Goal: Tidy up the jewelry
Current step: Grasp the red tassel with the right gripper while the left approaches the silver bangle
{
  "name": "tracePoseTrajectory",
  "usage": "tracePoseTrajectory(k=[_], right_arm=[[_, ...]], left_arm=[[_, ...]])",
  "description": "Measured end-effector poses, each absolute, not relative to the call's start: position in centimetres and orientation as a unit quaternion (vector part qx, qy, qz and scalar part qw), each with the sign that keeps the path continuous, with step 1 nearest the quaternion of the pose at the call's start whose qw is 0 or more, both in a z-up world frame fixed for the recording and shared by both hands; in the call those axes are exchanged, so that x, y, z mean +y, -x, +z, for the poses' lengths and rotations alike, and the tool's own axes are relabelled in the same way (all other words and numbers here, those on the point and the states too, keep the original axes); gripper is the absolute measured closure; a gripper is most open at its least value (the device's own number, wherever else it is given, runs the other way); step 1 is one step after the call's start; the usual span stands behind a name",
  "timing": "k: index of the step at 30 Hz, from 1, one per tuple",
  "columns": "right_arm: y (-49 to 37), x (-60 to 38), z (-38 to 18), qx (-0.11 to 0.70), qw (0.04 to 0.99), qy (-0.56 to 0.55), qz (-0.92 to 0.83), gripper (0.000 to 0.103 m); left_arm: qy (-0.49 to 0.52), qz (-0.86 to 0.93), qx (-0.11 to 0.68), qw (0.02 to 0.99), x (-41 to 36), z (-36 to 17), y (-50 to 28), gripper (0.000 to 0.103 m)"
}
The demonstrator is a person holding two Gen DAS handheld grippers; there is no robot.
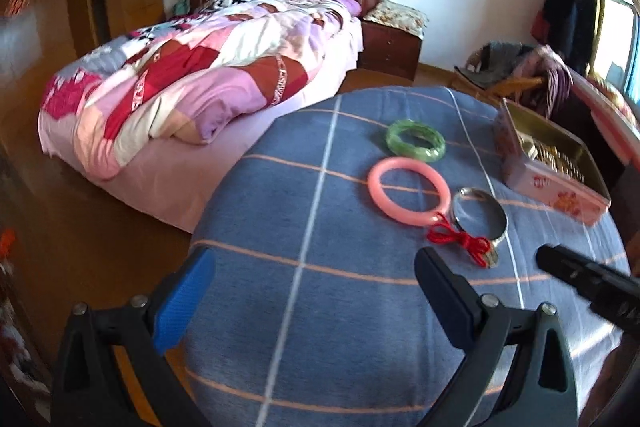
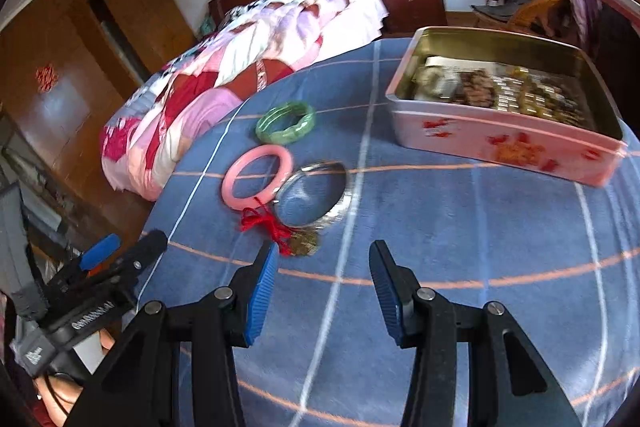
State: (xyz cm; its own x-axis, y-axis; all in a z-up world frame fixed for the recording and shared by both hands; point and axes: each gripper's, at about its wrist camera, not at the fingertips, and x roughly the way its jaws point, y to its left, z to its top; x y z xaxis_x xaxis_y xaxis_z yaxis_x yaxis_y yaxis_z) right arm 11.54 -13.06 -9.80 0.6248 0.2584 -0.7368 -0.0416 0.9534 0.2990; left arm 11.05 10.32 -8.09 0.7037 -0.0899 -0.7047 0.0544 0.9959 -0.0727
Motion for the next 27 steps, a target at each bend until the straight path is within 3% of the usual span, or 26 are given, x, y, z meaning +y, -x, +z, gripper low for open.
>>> tracePoseTrajectory(k=[14, 15, 19, 20, 27], right_arm=[[-13.9, -7.7, -10.6, 0.42, 0.893, -0.049, 0.152, 0.055], [-14.3, -7.2, -10.7, 0.42, 0.895, -0.035, 0.149, 0.059], [-15.4, -5.8, -12.0, 0.434, 0.89, 0.023, 0.136, 0.094], [-15.3, -5.9, -11.9, 0.431, 0.892, 0.029, 0.132, 0.097], [-12.9, -10.8, -9.1, 0.402, 0.905, -0.053, 0.129, 0.1]], left_arm=[[0.037, -0.068, 0.383, 0.921, 10.9, -8.2, -11.9, 0.002], [0.036, -0.068, 0.384, 0.92, 11.0, -8.2, -11.8, 0.002], [0.034, -0.064, 0.386, 0.92, 11.4, -8.3, -11.8, 0.002], [0.034, -0.064, 0.386, 0.92, 11.4, -8.2, -11.8, 0.002], [0.037, -0.088, 0.382, 0.919, 10.8, -8.1, -12.1, 0.002]])
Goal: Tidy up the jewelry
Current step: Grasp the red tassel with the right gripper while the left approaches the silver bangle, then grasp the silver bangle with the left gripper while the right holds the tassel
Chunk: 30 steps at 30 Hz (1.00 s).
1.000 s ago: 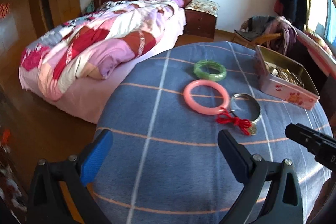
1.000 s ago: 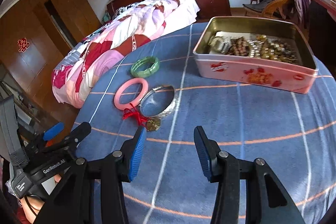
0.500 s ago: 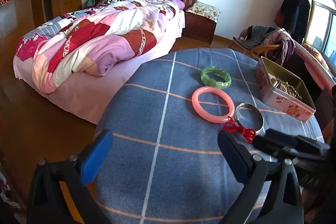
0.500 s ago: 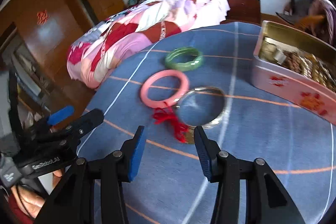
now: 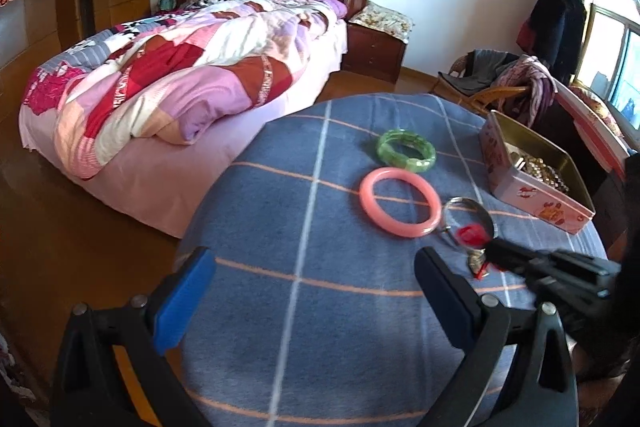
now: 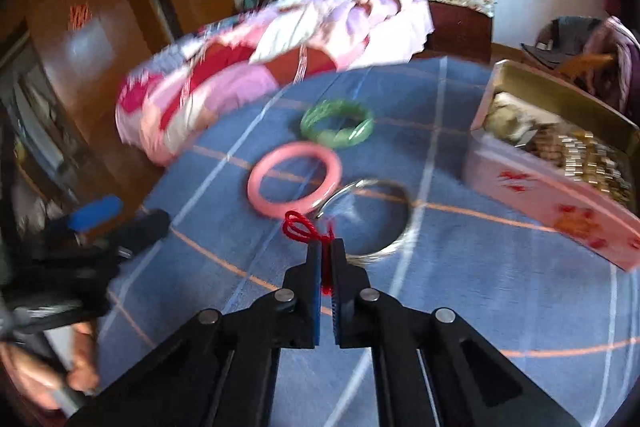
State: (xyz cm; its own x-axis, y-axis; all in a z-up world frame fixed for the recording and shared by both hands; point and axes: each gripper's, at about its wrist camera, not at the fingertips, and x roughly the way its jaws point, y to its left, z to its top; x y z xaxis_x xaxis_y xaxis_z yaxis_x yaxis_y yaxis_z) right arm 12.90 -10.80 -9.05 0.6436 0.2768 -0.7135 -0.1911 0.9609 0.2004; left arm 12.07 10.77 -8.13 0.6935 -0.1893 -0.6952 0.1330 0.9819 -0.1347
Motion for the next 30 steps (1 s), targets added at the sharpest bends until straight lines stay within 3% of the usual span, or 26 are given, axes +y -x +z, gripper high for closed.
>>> tracePoseTrajectory(k=[6, 10, 16, 22, 30], right_arm=[[-10.9, -14.8, -6.1, 0.364, 0.922, -0.09, 0.099, 0.1], [-10.6, -16.9, -6.2, 0.359, 0.924, -0.105, 0.075, 0.1], [-10.1, -19.8, -6.6, 0.356, 0.923, -0.136, 0.064, 0.1], [-9.6, -20.8, -6.7, 0.353, 0.922, -0.145, 0.067, 0.1], [-9.1, -22.2, -7.3, 0.357, 0.918, -0.163, 0.059, 0.1]], left_arm=[[0.02, -0.134, 0.389, 0.911, 7.3, -8.0, -13.3, 0.003], [0.019, -0.181, 0.421, 0.889, 3.9, -8.3, -13.9, 0.028], [0.014, -0.186, 0.465, 0.865, -0.8, -10.3, -14.6, 0.026], [0.029, -0.15, 0.462, 0.874, -2.2, -10.5, -15.3, 0.023], [-0.048, -0.127, 0.444, 0.885, -5.4, -11.0, -15.9, 0.015]])
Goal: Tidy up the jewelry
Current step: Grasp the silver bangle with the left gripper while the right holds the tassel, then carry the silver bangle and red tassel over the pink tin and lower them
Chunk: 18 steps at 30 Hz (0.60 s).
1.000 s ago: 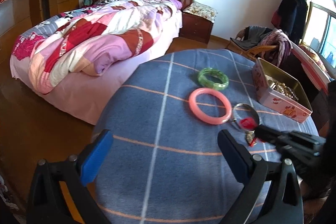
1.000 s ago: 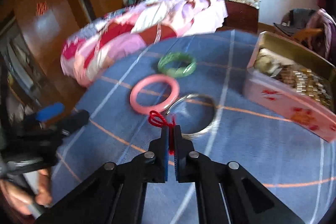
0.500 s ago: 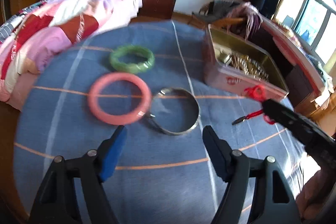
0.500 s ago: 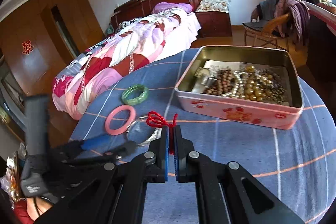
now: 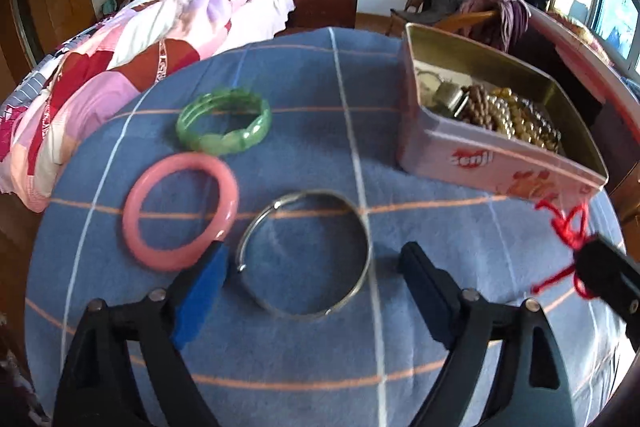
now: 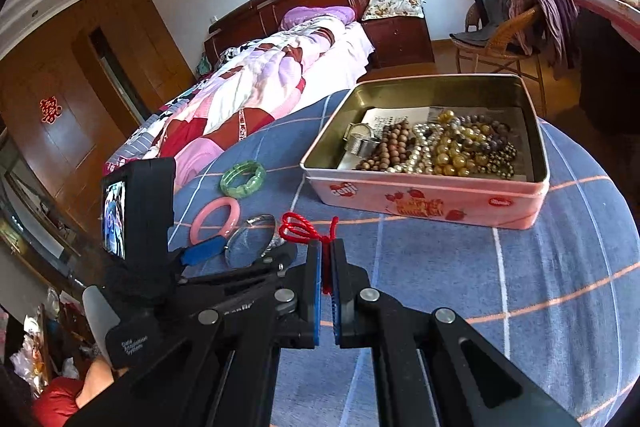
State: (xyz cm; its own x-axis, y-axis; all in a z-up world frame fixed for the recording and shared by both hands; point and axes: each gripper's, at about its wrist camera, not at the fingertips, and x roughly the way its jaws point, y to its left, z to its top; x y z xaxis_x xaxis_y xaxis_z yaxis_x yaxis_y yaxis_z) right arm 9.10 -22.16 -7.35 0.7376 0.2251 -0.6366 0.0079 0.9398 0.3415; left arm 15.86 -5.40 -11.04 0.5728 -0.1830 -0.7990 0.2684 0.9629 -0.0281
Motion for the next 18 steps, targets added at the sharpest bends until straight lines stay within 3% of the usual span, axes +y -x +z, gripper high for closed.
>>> tracePoseTrajectory(k=[2, 3, 13, 18], right_arm=[[-8.9, -22.4, -7.4, 0.358, 0.917, -0.167, 0.056, 0.1], [-8.8, -22.6, -7.3, 0.357, 0.917, -0.169, 0.055, 0.1], [-7.5, -24.2, -5.7, 0.332, 0.924, -0.184, 0.043, 0.1], [-7.3, -25.4, -3.4, 0.309, 0.933, -0.183, 0.03, 0.1]], left_arm=[[-0.049, -0.131, 0.438, 0.888, -5.3, -10.8, -15.9, 0.033], [-0.046, -0.142, 0.439, 0.886, -5.1, -10.6, -15.9, 0.034], [0.021, -0.204, 0.414, 0.887, -2.1, -9.2, -12.6, 0.035], [0.015, -0.23, 0.372, 0.899, -2.8, -6.0, -11.5, 0.035]])
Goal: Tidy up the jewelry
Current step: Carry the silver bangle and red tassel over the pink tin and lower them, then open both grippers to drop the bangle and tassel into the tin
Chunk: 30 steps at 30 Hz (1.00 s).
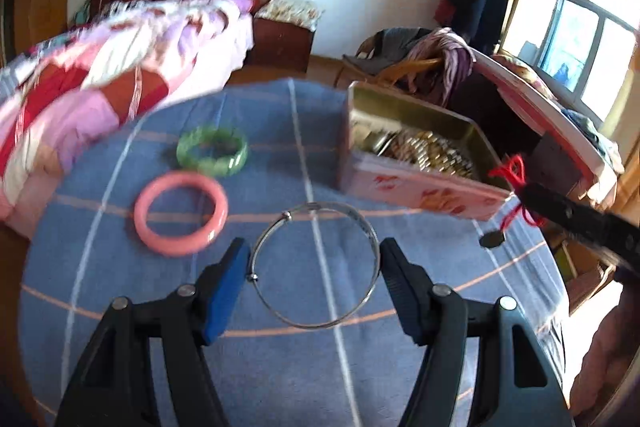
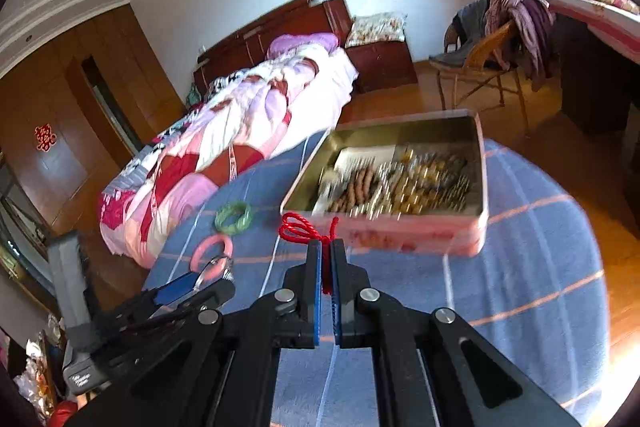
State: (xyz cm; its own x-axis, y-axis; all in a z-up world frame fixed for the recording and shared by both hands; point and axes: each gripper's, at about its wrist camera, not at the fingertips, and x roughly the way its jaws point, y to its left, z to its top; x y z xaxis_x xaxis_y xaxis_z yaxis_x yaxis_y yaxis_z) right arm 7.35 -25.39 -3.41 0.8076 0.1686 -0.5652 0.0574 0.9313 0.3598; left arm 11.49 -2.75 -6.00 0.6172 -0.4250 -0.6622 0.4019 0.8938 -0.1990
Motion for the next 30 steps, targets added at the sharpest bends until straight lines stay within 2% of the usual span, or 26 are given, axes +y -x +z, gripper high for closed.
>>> tracePoseTrajectory(k=[9, 17, 23, 24, 26, 27, 28, 29, 30], right_arm=[[-11.5, -28.9, 1.0, 0.257, 0.951, -0.17, 0.004, 0.1], [-17.0, -31.6, -3.9, 0.315, 0.929, -0.193, -0.016, 0.1], [-18.5, -31.5, -5.6, 0.345, 0.926, -0.149, -0.039, 0.097], [-18.5, -31.6, -5.5, 0.346, 0.926, -0.143, -0.046, 0.097], [-18.5, -31.8, -5.4, 0.347, 0.926, -0.137, -0.051, 0.094], [-18.4, -31.7, -5.3, 0.35, 0.926, -0.132, -0.054, 0.088], [-18.3, -31.7, -5.3, 0.352, 0.925, -0.13, -0.054, 0.074], [-18.1, -31.8, -5.2, 0.348, 0.926, -0.133, -0.053, 0.065], [-17.9, -31.9, -5.0, 0.343, 0.928, -0.137, -0.052, 0.048]], left_arm=[[0.021, -0.276, 0.32, 0.906, -7.3, -1.6, -15.2, 0.034], [-0.024, -0.279, 0.332, 0.901, -12.7, -4.3, -18.6, 0.034], [-0.059, -0.272, 0.341, 0.898, -15.1, -5.8, -19.1, 0.034], [-0.065, -0.267, 0.342, 0.899, -15.3, -6.0, -19.1, 0.032], [-0.066, -0.263, 0.344, 0.899, -15.4, -5.7, -19.1, 0.016], [-0.064, -0.263, 0.341, 0.9, -15.3, -5.5, -18.9, 0.003], [-0.061, -0.262, 0.335, 0.903, -15.3, -5.1, -18.7, 0.0], [-0.066, -0.259, 0.324, 0.908, -15.5, -4.7, -18.3, 0.0], [-0.075, -0.256, 0.319, 0.909, -15.5, -4.4, -18.0, 0.0]])
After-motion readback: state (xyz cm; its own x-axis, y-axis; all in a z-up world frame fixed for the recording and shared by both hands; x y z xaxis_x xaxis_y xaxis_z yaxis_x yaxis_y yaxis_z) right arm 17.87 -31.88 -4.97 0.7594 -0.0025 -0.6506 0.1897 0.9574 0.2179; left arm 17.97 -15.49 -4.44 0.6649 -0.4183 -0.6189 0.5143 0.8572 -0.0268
